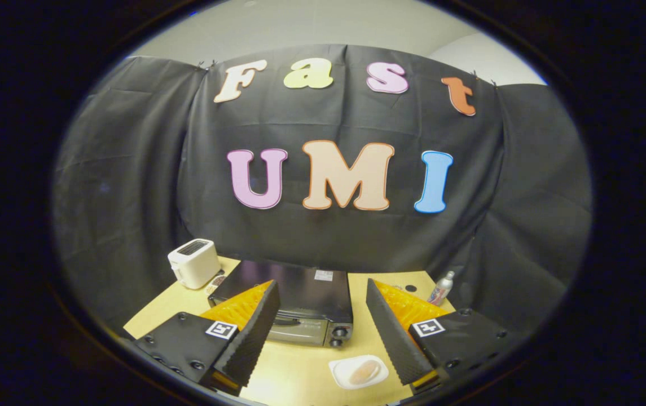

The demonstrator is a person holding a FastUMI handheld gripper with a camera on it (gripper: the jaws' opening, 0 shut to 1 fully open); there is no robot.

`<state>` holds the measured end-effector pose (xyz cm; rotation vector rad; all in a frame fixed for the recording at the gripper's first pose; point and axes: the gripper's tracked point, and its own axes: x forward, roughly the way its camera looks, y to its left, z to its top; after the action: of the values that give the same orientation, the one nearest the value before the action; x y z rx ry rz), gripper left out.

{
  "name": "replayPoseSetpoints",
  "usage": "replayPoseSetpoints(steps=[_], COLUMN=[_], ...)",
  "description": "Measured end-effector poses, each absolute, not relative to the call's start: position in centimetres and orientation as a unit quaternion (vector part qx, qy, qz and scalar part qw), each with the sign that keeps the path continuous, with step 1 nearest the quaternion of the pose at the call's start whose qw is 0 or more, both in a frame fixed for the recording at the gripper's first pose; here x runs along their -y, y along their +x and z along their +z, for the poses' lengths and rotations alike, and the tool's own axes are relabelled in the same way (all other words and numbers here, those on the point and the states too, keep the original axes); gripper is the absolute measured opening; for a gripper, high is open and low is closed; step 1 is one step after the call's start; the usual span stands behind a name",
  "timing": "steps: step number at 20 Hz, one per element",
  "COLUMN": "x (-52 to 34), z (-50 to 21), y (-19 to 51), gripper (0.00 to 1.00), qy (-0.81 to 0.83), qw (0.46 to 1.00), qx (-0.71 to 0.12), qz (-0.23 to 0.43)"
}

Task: Open the toaster oven, put the food inside, and close the toaster oven door.

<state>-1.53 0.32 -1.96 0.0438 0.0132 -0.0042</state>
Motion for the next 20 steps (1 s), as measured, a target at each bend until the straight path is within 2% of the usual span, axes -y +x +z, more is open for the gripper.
replayPoseSetpoints(steps=[13, 20], x=[-5.9, -8.0], z=[-6.2, -11.3], y=[5.8, 11.7], gripper=[0.96, 0.97], qy=[0.064, 0.042], qw=[0.997, 0.996], qx=[-0.025, -0.036], qz=[-0.038, -0.067])
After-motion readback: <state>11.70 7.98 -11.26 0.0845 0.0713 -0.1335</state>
